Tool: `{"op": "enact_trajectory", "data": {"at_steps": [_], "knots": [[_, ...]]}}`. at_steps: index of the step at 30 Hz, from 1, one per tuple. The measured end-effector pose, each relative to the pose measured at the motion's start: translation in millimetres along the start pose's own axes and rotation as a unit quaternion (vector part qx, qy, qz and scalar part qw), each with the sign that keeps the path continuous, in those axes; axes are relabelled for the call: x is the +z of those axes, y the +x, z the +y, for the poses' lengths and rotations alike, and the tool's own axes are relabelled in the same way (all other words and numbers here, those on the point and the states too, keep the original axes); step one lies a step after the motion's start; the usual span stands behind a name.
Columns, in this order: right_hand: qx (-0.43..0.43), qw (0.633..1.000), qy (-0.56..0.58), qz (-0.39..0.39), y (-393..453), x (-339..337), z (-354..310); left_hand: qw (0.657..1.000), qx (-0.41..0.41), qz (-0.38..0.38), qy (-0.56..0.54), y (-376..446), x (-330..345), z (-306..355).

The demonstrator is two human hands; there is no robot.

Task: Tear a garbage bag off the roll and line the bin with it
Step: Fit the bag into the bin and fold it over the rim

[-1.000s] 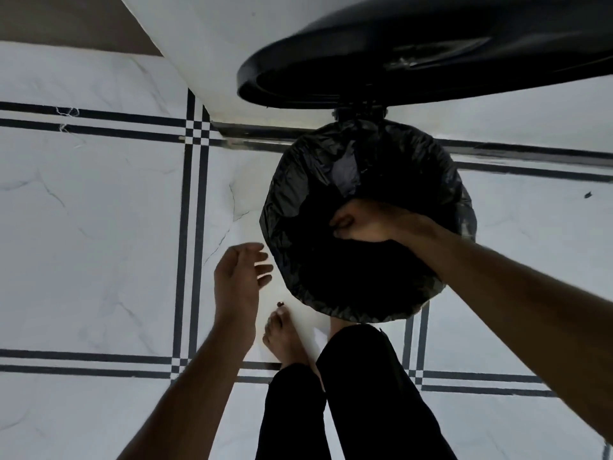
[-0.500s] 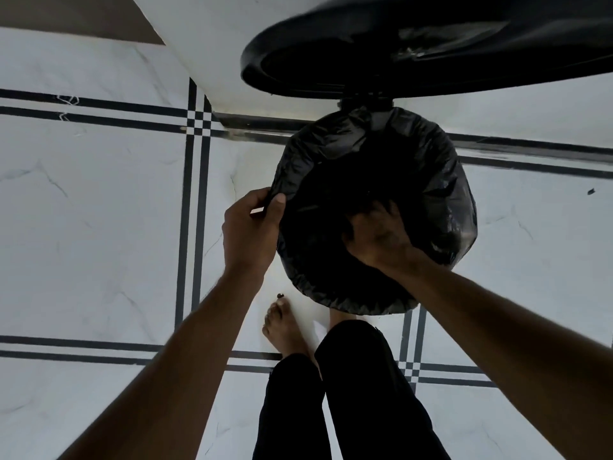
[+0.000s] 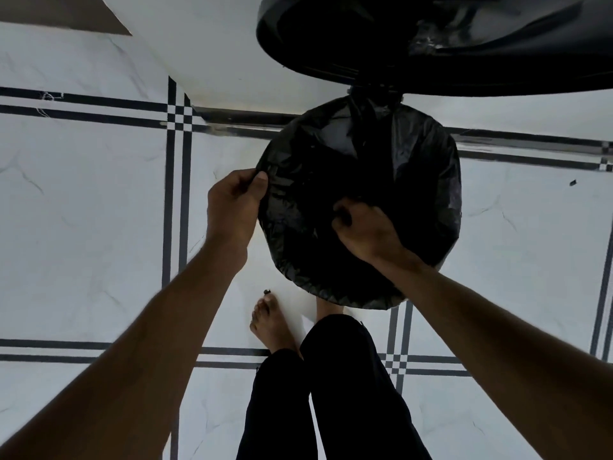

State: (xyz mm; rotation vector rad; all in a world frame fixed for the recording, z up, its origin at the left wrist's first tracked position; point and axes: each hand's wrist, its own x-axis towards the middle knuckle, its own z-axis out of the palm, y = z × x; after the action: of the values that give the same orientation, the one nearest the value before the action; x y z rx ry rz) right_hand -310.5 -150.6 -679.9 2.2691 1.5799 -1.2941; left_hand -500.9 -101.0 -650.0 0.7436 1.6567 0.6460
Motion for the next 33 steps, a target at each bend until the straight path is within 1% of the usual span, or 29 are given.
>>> {"op": "enact_trajectory", "data": {"at_steps": [1, 2, 3, 4, 5, 6, 7, 8, 9, 10, 12, 13, 14, 15, 17, 19, 20, 22, 23, 25, 26, 28, 29, 30, 33], "knots": [[-0.015, 0.999, -0.017, -0.037, -2, 0, -3, 1.0, 0.0, -0.001, -0.002, 1, -1, 0], [-0.013, 0.994, -0.046, -0.101, -4, 1, -6, 1.0, 0.003, -0.001, -0.002, 1, -1, 0], [0.006, 0.982, -0.084, -0.168, -5, 2, -6, 1.0, 0.005, 0.0, -0.002, 2, -1, 0], [0.027, 0.968, -0.121, -0.219, -6, 3, -7, 1.0, 0.007, 0.005, -0.002, 2, -1, 1], [0.039, 0.959, -0.146, -0.24, -7, 3, -7, 1.0, 0.011, 0.016, 0.002, 3, -1, 2], [0.039, 0.961, -0.152, -0.227, -8, 2, -7, 0.999, 0.023, 0.031, 0.018, 3, -2, 3], [0.026, 0.973, -0.138, -0.185, -9, -1, -7, 0.997, 0.042, 0.046, 0.043, 3, -2, 5], [0.009, 0.987, -0.103, -0.12, -11, -5, -8, 0.994, 0.064, 0.06, 0.07, 3, -3, 7], [-0.008, 0.998, -0.056, -0.039, -15, -10, -9, 0.99, 0.087, 0.069, 0.092, 2, -3, 9], [-0.027, 0.998, -0.007, 0.048, -20, -17, -11, 0.985, 0.107, 0.075, 0.11, 0, -2, 13], [-0.068, 0.974, 0.055, 0.208, -31, -36, -14, 0.976, 0.144, 0.081, 0.138, -4, 2, 22], [-0.076, 0.959, 0.048, 0.268, -36, -46, -13, 0.97, 0.172, 0.076, 0.156, -5, 4, 25], [-0.072, 0.948, 0.026, 0.31, -40, -54, -12, 0.96, 0.204, 0.062, 0.181, -5, 7, 30], [-0.065, 0.94, -0.001, 0.335, -40, -61, -10, 0.949, 0.233, 0.042, 0.209, -4, 11, 34], [-0.058, 0.938, -0.038, 0.341, -33, -71, -2, 0.931, 0.255, -0.012, 0.259, 1, 21, 41], [-0.078, 0.942, -0.046, 0.323, -18, -74, 9, 0.921, 0.245, -0.057, 0.299, 7, 33, 47], [-0.087, 0.942, -0.057, 0.319, -10, -75, 14, 0.915, 0.242, -0.069, 0.314, 10, 40, 48], [-0.084, 0.942, -0.072, 0.318, 2, -79, 25, 0.908, 0.248, -0.065, 0.331, 15, 46, 48], [-0.071, 0.945, -0.059, 0.315, 7, -83, 30, 0.909, 0.246, -0.052, 0.334, 19, 46, 48], [-0.05, 0.953, 0.001, 0.299, 14, -91, 35, 0.912, 0.23, -0.038, 0.337, 25, 43, 48], [-0.035, 0.956, 0.042, 0.287, 17, -94, 38, 0.903, 0.232, -0.042, 0.359, 27, 41, 47], [0.009, 0.956, 0.114, 0.27, 23, -102, 42, 0.86, 0.264, -0.058, 0.432, 30, 39, 45], [0.028, 0.955, 0.131, 0.265, 25, -104, 43, 0.849, 0.265, -0.065, 0.453, 31, 37, 45], [0.04, 0.956, 0.127, 0.263, 26, -106, 44, 0.856, 0.246, -0.072, 0.449, 33, 33, 44], [0.048, 0.962, 0.1, 0.247, 29, -106, 48, 0.913, 0.157, -0.098, 0.363, 40, 25, 46]]}}
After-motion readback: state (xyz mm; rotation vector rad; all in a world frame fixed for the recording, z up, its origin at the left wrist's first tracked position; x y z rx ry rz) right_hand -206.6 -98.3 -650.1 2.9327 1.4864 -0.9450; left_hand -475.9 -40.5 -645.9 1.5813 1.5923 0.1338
